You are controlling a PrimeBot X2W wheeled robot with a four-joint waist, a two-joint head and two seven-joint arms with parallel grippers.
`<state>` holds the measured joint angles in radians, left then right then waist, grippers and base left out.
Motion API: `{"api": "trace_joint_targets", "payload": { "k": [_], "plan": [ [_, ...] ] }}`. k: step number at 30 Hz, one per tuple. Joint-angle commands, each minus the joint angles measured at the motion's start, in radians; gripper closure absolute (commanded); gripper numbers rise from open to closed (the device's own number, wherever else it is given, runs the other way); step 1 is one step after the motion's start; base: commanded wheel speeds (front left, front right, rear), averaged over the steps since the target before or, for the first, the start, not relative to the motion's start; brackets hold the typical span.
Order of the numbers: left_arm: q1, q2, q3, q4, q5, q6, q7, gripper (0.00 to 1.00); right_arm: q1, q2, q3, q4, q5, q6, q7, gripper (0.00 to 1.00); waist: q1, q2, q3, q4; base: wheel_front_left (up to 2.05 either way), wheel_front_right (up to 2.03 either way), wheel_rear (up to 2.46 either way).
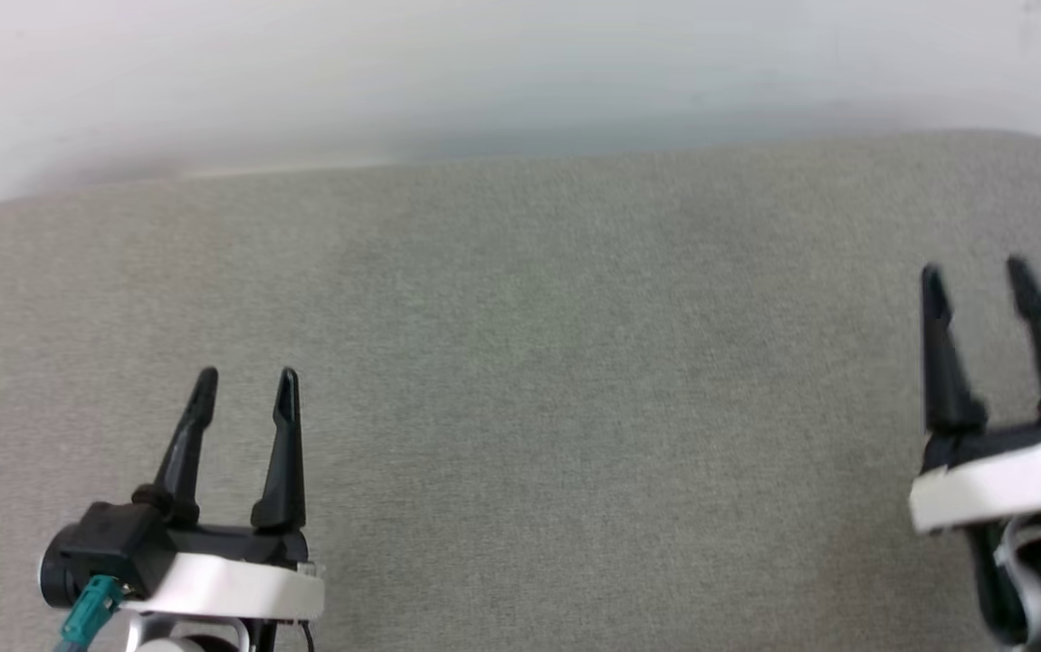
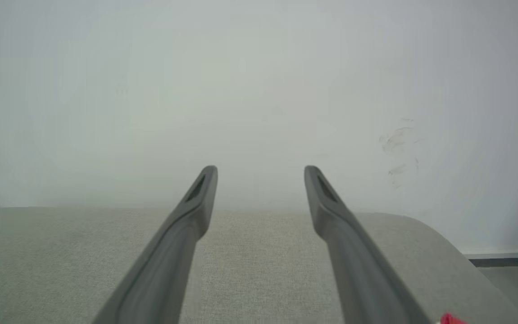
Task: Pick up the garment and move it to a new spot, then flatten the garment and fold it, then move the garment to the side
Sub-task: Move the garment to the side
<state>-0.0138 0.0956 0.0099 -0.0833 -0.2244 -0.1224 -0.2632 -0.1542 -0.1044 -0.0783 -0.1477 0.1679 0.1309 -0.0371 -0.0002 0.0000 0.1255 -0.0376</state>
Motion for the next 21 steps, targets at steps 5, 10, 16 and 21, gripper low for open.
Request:
{"api": "trace_joint_targets", "payload": {
  "k": [5,10,16,21],
  "plan": [
    [0.031,-0.006,0.013,0.041,0.009,-0.005,-0.002,0.0,0.075,-0.001,0.032,0.066,0.004,-0.001,-0.096,0.0,0.0002,0.0,-0.039,0.016,0.0,0.0,0.0],
    [0.05,-0.012,0.028,0.078,-0.001,-0.007,-0.002,0.0,0.105,0.015,0.048,0.132,0.023,0.0,-0.147,0.0,0.0002,0.0,-0.057,0.013,0.0,0.0,0.0],
    [0.062,-0.012,0.04,0.102,-0.008,-0.007,-0.002,0.0,0.101,0.027,0.061,0.172,0.024,0.0,-0.169,0.0,0.0002,0.0,-0.067,0.007,0.0,0.0,0.0],
    [0.056,-0.016,0.05,0.107,0.002,-0.008,-0.002,0.0,0.092,0.034,0.061,0.19,0.026,0.0,-0.178,0.0,0.0002,0.0,-0.068,0.007,0.0,0.0,0.0]
  ]
}}
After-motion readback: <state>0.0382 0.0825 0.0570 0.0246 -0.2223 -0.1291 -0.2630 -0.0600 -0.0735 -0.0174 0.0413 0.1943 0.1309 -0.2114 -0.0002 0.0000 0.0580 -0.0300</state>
